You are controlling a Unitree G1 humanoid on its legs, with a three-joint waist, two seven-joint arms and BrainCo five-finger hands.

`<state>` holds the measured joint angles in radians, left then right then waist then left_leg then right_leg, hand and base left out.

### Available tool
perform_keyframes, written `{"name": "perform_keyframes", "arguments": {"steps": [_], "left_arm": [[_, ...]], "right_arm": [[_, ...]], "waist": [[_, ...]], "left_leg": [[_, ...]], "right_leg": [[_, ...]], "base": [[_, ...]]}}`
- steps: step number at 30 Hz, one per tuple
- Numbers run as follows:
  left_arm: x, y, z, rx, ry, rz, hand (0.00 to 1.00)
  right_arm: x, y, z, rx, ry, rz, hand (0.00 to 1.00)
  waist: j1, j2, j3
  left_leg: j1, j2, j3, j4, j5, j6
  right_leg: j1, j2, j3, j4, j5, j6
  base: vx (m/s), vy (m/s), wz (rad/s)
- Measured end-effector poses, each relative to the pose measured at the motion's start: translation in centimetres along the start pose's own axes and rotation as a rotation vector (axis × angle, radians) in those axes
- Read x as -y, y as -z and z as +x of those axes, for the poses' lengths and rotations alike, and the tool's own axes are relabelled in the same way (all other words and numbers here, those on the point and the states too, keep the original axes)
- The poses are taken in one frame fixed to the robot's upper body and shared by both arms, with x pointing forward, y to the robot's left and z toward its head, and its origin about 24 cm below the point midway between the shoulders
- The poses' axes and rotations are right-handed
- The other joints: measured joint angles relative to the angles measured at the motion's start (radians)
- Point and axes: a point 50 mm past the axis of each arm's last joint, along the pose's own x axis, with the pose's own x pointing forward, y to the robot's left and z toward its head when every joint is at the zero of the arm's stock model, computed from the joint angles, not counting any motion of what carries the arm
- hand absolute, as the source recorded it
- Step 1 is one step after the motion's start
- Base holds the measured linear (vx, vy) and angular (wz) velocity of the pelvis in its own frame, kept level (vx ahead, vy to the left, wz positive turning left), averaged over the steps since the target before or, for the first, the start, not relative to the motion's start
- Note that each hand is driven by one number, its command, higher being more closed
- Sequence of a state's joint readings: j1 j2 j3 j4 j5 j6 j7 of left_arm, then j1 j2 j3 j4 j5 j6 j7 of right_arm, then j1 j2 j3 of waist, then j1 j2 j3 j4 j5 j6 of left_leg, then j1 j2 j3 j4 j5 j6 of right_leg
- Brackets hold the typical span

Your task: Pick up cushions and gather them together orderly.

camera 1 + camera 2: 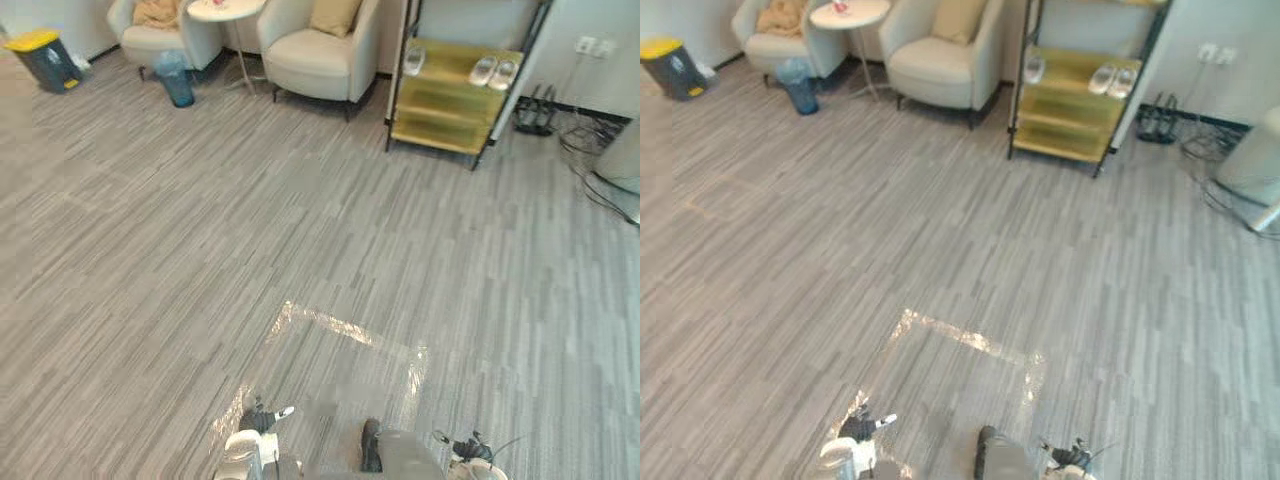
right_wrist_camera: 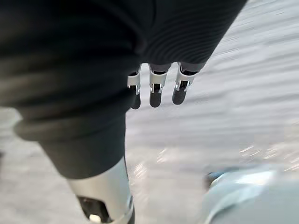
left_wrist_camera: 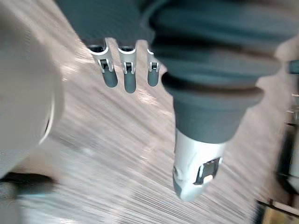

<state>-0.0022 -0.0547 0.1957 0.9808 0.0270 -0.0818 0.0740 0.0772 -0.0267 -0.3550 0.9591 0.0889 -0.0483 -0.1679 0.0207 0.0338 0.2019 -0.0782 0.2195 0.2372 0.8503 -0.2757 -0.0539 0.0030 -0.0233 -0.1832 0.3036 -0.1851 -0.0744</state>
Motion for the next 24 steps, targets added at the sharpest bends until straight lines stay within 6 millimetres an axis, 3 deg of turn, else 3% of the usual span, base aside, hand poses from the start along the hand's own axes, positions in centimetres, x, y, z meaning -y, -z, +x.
{"name": "perform_keyframes", "arguments": {"steps": [4,5,8,10,11,14,17,18,20,22,23,24], "left_arm": [[0.8,-0.8,0.1,0.031,0.041,0.027,0.00],[0.8,-1.0,0.1,0.040,0.042,0.023,0.00],[0.8,-1.2,0.2,0.052,0.045,0.019,0.00],[0.7,-0.9,0.1,0.045,0.045,0.031,0.00],[0.1,-0.9,0.1,0.043,0.036,0.047,0.00],[-0.3,-0.6,0.1,0.033,0.030,0.056,0.00],[-0.6,-0.3,0.1,0.015,0.028,0.075,0.00],[-0.9,0.3,0.1,-0.007,0.026,0.098,0.00],[-1.0,0.6,0.1,-0.025,0.031,0.121,0.00],[-1.2,1.0,0.0,-0.040,0.034,0.147,0.00],[-1.3,1.0,0.0,-0.039,0.035,0.154,0.00],[-1.1,1.1,0.0,-0.043,0.037,0.149,0.00]], "right_arm": [[-1.1,0.3,-0.2,-0.007,-0.023,0.009,0.00],[-1.2,0.1,-0.2,-0.004,-0.024,0.008,0.00],[-1.3,0.1,-0.2,-0.004,-0.031,-0.010,0.00],[-1.5,0.4,-0.3,-0.015,-0.040,-0.026,0.00],[-2.0,1.0,-0.5,-0.029,-0.056,-0.038,0.00],[-2.6,2.0,-0.9,-0.057,-0.076,-0.048,0.00],[-2.3,1.6,-0.7,-0.048,-0.075,-0.080,0.00],[-1.9,1.6,-0.6,-0.047,-0.068,-0.098,0.00],[-1.5,1.7,-0.6,-0.051,-0.060,-0.111,0.00],[-1.1,1.8,-0.5,-0.060,-0.048,-0.111,0.00],[-0.8,1.9,-0.5,-0.065,-0.038,-0.101,0.00],[-0.2,2.3,-0.5,-0.085,-0.015,-0.084,0.00]], "waist": [[0.017,-0.011,-0.003],[0.025,-0.011,-0.003],[0.037,-0.009,-0.006],[0.041,-0.028,-0.030],[0.037,-0.069,-0.055],[0.043,-0.096,-0.076],[0.046,-0.080,-0.070],[0.043,-0.059,-0.066],[0.042,-0.051,-0.072],[0.035,-0.050,-0.077],[0.035,-0.061,-0.079],[0.032,-0.072,-0.094]], "left_leg": [[-0.128,-0.056,0.014,-0.228,-0.009,0.000],[-0.151,-0.092,-0.022,-0.368,0.024,-0.010],[-0.143,-0.117,-0.091,-0.546,0.116,-0.013],[-0.131,-0.142,-0.102,-0.500,0.194,0.011],[-0.126,-0.158,-0.053,-0.457,0.141,0.021],[-0.106,-0.170,0.008,-0.409,0.080,0.054],[-0.003,-0.185,0.037,-0.476,0.065,0.079],[0.079,-0.191,0.034,-0.553,0.065,0.079],[0.122,-0.191,0.029,-0.585,0.066,0.077],[0.146,-0.199,0.014,-0.606,0.069,0.073],[0.152,-0.220,-0.002,-0.610,0.070,0.071],[0.168,-0.247,-0.034,-0.635,0.083,0.058]], "right_leg": [[0.089,-0.023,0.050,-0.062,-0.034,0.025],[0.106,-0.026,0.082,-0.069,-0.051,0.043],[0.133,-0.020,0.150,-0.060,-0.102,0.076],[0.147,-0.035,0.216,-0.042,-0.150,0.103],[0.156,-0.069,0.254,-0.031,-0.165,0.120],[0.133,-0.100,0.308,0.045,-0.159,0.129],[0.047,-0.110,0.317,0.276,-0.109,0.187],[0.013,-0.113,0.258,0.349,-0.134,0.186],[-0.008,-0.116,0.211,0.347,-0.150,0.172],[-0.022,-0.119,0.165,0.248,-0.143,0.160],[-0.028,-0.123,0.158,0.168,-0.082,0.146],[-0.027,-0.141,0.148,0.125,-0.073,0.164]], "base": [[0.43,-0.088,-0.39],[0.38,0.044,-0.52],[0.35,0.164,-0.74],[0.43,0.290,-0.86],[0.46,0.284,-0.76],[0.44,0.252,-0.53],[0.30,0.181,-0.33],[0.23,0.135,-0.18],[0.13,0.054,0.06],[0.09,-0.005,0.30],[0.14,-0.082,0.46],[0.16,-0.095,0.49]]}}
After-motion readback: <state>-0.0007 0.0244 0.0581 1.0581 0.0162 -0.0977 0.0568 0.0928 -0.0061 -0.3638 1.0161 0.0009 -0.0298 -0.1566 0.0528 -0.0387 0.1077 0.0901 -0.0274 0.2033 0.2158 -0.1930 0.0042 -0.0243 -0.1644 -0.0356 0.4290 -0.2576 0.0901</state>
